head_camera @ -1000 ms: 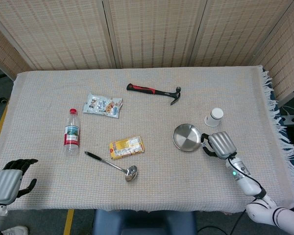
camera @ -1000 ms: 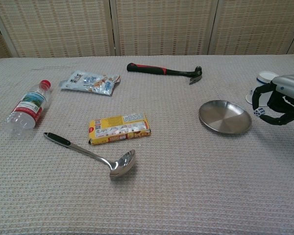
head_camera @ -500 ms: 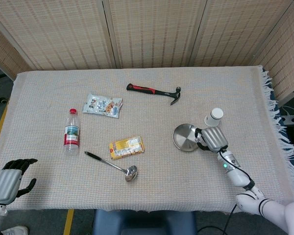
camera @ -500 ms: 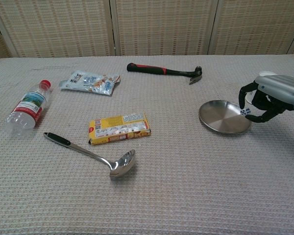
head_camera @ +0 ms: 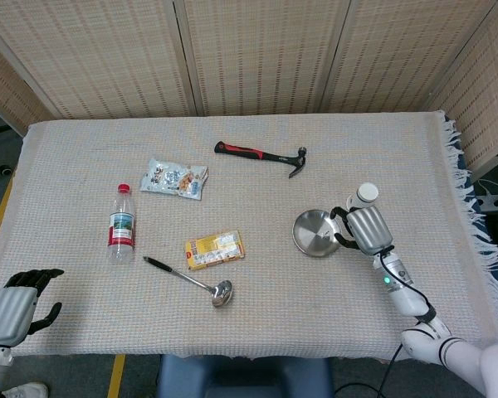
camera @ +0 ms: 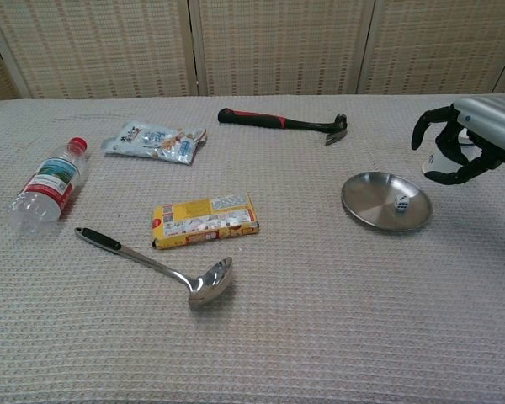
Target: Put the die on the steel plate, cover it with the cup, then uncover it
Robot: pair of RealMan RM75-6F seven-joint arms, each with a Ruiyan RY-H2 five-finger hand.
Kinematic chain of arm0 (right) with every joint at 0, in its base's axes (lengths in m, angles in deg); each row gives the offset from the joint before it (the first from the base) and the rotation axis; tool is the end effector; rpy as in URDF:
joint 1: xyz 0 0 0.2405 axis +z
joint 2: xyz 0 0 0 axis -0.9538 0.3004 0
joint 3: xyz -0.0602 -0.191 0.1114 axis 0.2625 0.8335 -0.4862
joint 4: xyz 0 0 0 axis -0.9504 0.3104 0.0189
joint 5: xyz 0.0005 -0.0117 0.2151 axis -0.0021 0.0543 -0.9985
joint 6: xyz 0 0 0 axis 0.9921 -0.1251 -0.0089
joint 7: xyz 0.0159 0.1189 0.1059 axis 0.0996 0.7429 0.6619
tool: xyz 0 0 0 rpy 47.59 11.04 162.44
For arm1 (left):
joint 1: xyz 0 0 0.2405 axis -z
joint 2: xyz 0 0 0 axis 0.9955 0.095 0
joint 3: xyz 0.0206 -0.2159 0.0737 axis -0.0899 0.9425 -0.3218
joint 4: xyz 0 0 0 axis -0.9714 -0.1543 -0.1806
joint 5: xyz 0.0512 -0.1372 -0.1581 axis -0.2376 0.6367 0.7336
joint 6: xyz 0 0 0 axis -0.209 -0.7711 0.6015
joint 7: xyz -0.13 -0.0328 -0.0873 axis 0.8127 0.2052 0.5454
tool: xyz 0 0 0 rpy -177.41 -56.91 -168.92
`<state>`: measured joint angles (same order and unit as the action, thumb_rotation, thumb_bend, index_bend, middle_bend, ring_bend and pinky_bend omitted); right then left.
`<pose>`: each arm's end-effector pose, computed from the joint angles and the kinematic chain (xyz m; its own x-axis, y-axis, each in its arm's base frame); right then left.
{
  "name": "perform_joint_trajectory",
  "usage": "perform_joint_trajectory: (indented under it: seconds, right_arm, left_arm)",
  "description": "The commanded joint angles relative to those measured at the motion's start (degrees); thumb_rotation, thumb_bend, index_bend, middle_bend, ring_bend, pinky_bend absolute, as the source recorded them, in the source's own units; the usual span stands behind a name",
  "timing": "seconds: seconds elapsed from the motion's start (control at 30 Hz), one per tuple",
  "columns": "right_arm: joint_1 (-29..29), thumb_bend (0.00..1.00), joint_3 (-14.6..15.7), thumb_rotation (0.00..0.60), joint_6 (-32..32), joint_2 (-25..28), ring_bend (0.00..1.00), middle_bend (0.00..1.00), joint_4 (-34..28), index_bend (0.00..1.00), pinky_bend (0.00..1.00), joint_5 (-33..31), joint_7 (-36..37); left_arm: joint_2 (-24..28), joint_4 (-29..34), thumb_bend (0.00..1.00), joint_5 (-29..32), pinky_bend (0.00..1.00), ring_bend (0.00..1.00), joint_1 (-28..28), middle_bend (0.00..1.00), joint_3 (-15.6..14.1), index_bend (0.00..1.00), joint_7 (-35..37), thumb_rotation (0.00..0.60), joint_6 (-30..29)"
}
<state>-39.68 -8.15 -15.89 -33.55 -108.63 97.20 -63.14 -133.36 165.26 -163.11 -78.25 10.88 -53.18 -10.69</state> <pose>-0.2398 -0.3589 0.0205 0.4202 -0.0355 0.9067 -0.8629 -0.3247 0.3872 -0.2775 0.1886 0.1254 0.4833 0.1168 0.8676 0.8752 -0.0420 -0.4819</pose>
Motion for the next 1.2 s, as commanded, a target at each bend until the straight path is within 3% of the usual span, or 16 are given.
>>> perform_joint_trajectory:
  seconds: [0.03, 0.07, 0.2, 0.37, 0.77, 1.2]
  right_arm:
    - [0.1, 0.14, -1.4, 0.600, -0.3, 0.3, 0.20, 0.39, 0.7, 0.35, 0.41, -1.2, -1.8]
    - [0.2, 0.13, -1.8, 0.600, -0.2, 0.4, 0.13, 0.33, 0.7, 0.32, 0.34, -1.6, -1.9]
    - [0.7, 0.10, -3.2, 0.600, 0.5, 0.2, 0.02, 0.22, 1.7, 0.26, 0.21, -3.3, -0.9]
    - [1.3, 0.10, -4.1, 0.600, 1.4, -0.4, 0.00, 0.14, 3.6, 0.18, 0.10, -4.5, 0.5]
    - [4.0, 0.09, -5.9, 0.600, 10.8, -3.5, 0.00, 0.14, 9.1, 0.18, 0.09, -10.5, -5.7]
    - [7.2, 0.09, -6.7, 0.600, 15.5, -10.5, 0.00, 0.14, 22.2, 0.23, 0.15, -11.8, -0.3]
  left_arm:
    - [0.0, 0.0, 0.34, 0.0, 0.26, 0.24, 0.0, 0.29, 0.0, 0.26, -0.1, 0.600, 0.1]
    - [0.0, 0.0, 0.34, 0.0, 0.26, 0.24, 0.0, 0.29, 0.0, 0.26, -0.1, 0.600, 0.1]
    - [0.0, 0.0, 0.34, 0.0, 0.26, 0.24, 0.0, 0.30, 0.0, 0.26, -0.3, 0.600, 0.0]
    - [-0.1, 0.0, 0.34, 0.0, 0.26, 0.24, 0.1, 0.29, -0.1, 0.26, -0.4, 0.600, 0.2]
    - [-0.1, 0.2, 0.33, -0.1, 0.26, 0.24, 0.1, 0.30, -0.2, 0.26, -0.9, 0.600, 0.3]
    - [0.0, 0.1, 0.33, 0.1, 0.26, 0.24, 0.2, 0.30, -0.2, 0.26, -0.7, 0.600, 0.5]
